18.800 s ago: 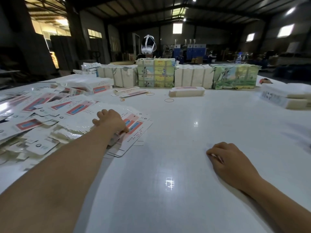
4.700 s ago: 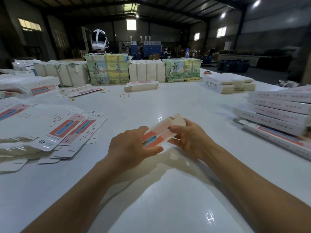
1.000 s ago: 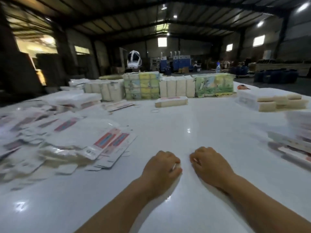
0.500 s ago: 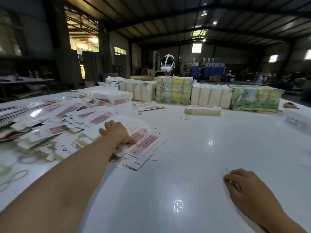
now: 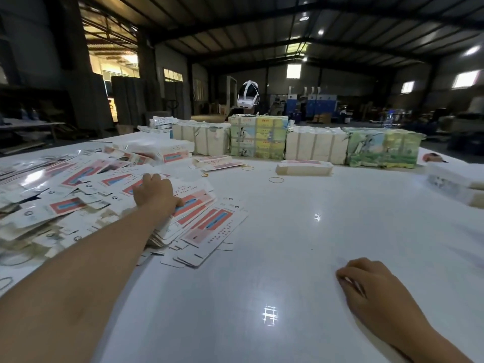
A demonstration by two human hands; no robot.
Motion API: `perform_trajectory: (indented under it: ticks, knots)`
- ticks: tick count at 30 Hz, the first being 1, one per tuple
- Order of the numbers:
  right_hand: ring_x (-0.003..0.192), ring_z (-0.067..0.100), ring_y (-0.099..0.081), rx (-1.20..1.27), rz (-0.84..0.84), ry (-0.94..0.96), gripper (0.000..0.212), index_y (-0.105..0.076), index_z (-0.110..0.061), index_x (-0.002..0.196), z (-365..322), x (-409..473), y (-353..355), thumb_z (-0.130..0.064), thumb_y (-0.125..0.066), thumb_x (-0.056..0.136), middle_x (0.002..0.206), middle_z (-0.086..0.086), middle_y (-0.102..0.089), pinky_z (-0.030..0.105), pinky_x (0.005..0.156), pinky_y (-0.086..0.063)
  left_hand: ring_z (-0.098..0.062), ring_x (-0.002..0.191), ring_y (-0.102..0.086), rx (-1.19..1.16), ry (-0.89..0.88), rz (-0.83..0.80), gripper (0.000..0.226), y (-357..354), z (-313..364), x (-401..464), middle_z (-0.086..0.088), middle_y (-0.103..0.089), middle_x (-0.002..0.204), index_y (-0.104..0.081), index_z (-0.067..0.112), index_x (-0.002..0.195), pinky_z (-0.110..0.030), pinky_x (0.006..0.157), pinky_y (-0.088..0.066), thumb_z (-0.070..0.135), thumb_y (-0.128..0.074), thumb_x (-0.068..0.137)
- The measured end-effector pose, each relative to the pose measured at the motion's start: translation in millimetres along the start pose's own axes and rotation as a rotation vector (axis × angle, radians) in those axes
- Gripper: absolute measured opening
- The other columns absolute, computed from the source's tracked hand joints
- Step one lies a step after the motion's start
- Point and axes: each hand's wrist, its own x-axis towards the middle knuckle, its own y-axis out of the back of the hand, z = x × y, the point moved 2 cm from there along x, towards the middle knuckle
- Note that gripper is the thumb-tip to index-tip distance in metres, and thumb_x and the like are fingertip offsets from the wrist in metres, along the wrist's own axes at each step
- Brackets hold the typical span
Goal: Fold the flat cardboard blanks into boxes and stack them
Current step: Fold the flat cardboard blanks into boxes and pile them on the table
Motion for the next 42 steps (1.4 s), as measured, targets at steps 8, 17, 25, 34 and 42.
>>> perform_trajectory:
  ticks: [8, 17, 25, 34, 42]
  knots:
    - [0.109, 0.011, -0.046, -0.007, -0.071, 0.002, 0.023, -0.065, -0.026, 0.111, 5, 4, -4, -0.029, -0.047, 0.097, 0.117, -0.012, -0.056, 0.021, 0.084, -0.035, -0.021, 0.074, -0.067, -1.041, -0.105, -0.261, 0.012, 50, 61, -48, -0.004, -0.067, 0.087, -0.062, 0.017, 0.085, -0.039, 0.072, -0.056, 0.023, -0.072, 0.082]
    - [0.052, 0.020, -0.066, 1.397, 0.123, -0.673, 0.027, -0.055, -0.007, 0.081, 11, -5, 30, -0.029, -0.054, 0.096, 0.063, 0.010, -0.070, 0.028, 0.043, -0.047, -0.013, 0.071, -0.071, -1.063, -0.572, -0.730, 0.006, 51, 142, -181, 0.007, -0.073, 0.083, -0.065, 0.025, 0.091, -0.030, 0.065, -0.059, 0.029, -0.067, 0.086]
    - [0.051, 0.020, -0.067, 1.246, 0.160, -0.629, 0.024, -0.053, -0.009, 0.070, 6, -4, 21, -0.016, -0.059, 0.093, 0.057, 0.005, -0.069, 0.024, 0.041, -0.047, -0.009, 0.104, -0.049, -0.546, -0.913, -0.176, 0.090, 53, 157, -220, 0.010, -0.049, 0.128, -0.040, 0.028, 0.138, -0.038, 0.095, -0.044, 0.083, -0.038, 0.067]
    - [0.080, 0.027, -0.072, 1.797, -0.023, -0.565, 0.030, -0.060, -0.004, 0.112, 8, -7, 29, -0.026, -0.045, 0.099, 0.094, 0.017, -0.073, 0.033, 0.059, -0.057, -0.011, 0.097, -0.043, -0.803, -0.892, -0.031, 0.086, 57, 187, -229, 0.004, -0.043, 0.116, -0.032, 0.026, 0.136, -0.026, 0.085, -0.048, 0.060, -0.070, 0.067]
    - [0.082, 0.027, -0.072, 1.372, -0.050, -0.251, 0.021, -0.068, -0.015, 0.101, 14, -7, 40, -0.001, -0.054, 0.092, 0.091, 0.008, -0.074, 0.030, 0.055, -0.057, -0.018, 0.085, -0.053, -0.762, -0.983, 0.221, 0.091, 60, 165, -226, -0.006, -0.058, 0.106, -0.050, 0.011, 0.125, -0.032, 0.076, -0.049, 0.059, -0.076, 0.052]
